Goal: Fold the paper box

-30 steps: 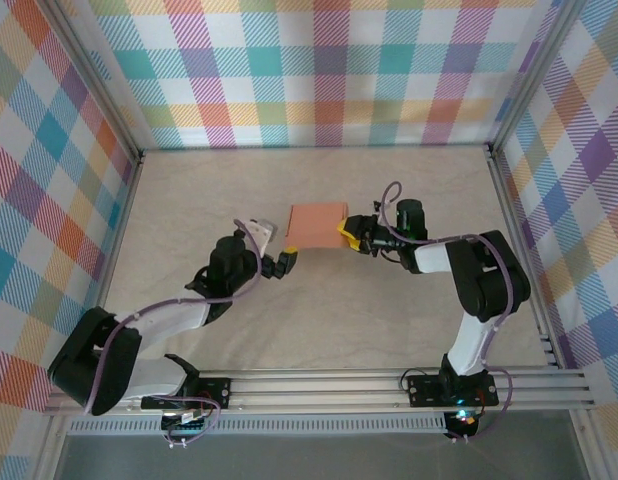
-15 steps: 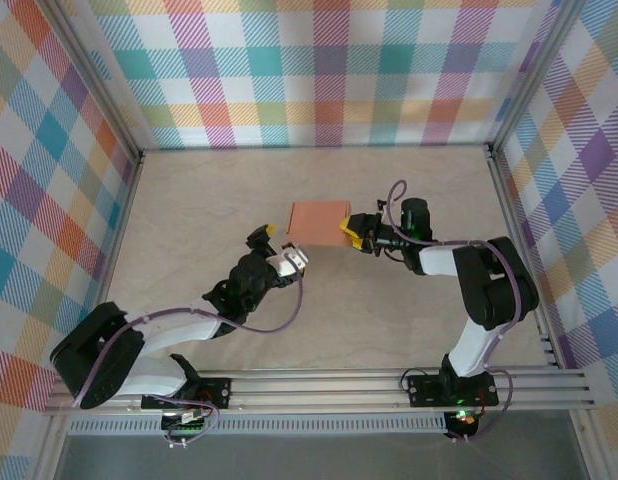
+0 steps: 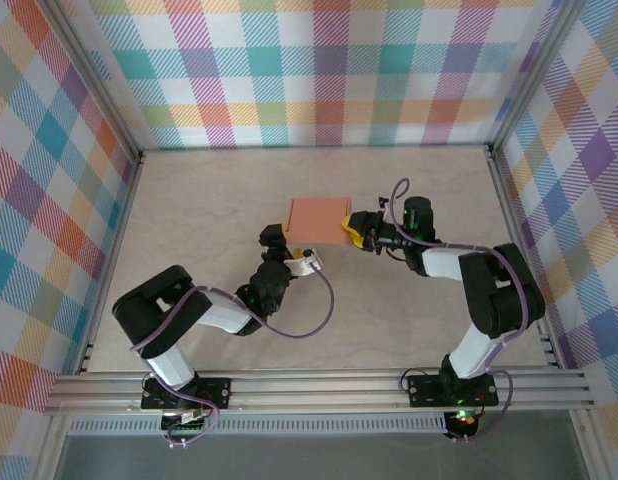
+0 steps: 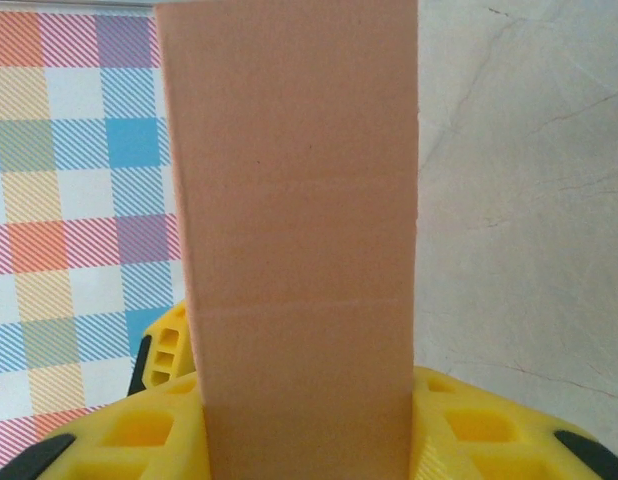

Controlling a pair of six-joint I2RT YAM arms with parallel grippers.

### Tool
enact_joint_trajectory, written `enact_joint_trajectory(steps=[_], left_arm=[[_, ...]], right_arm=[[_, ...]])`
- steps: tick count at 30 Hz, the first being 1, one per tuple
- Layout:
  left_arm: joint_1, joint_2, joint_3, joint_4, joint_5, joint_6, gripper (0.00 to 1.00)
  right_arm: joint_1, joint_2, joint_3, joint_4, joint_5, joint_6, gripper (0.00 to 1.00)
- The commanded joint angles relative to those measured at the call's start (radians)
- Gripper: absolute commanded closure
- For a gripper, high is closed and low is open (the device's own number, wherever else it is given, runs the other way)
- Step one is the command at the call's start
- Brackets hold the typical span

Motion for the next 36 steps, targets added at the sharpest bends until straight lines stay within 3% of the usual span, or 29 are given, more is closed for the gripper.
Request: enact_joint_trajectory(steps=[1, 9, 14, 20, 24, 32, 36], left_arm=[[-0.01, 0.061, 0.046, 0.174, -0.022, 0.085, 0.06], [-0.008, 0.144, 0.093, 0.2, -0.001, 0.114, 0.15], [0.001, 0.144, 0.083, 0.196, -0.003, 0.096, 0.29], [0.004, 0.142, 0.078, 0.189, -0.007, 0.087, 0.37], [0.003, 0.138, 0.074, 0.189, -0.006, 0.073, 0.5], [0.004, 0.133, 0.075, 0.175, -0.008, 0.07, 0.6], [0.004, 0.106, 0.076, 0.105, 0.0, 0.044, 0.62]], right_arm=[[-0.004, -0.038, -0.024, 0.034, -0.024, 0.022, 0.61], [-0.003, -0.068, -0.052, 0.04, -0.022, 0.026, 0.61], [-0.003, -0.078, -0.053, 0.039, -0.023, 0.027, 0.61], [-0.003, -0.082, -0.049, 0.032, -0.023, 0.023, 0.61], [-0.004, -0.093, -0.053, 0.03, -0.018, 0.015, 0.61], [-0.003, -0.108, -0.047, -0.01, -0.012, -0.01, 0.6], [-0.003, -0.107, -0.045, -0.01, -0.005, -0.006, 0.49]])
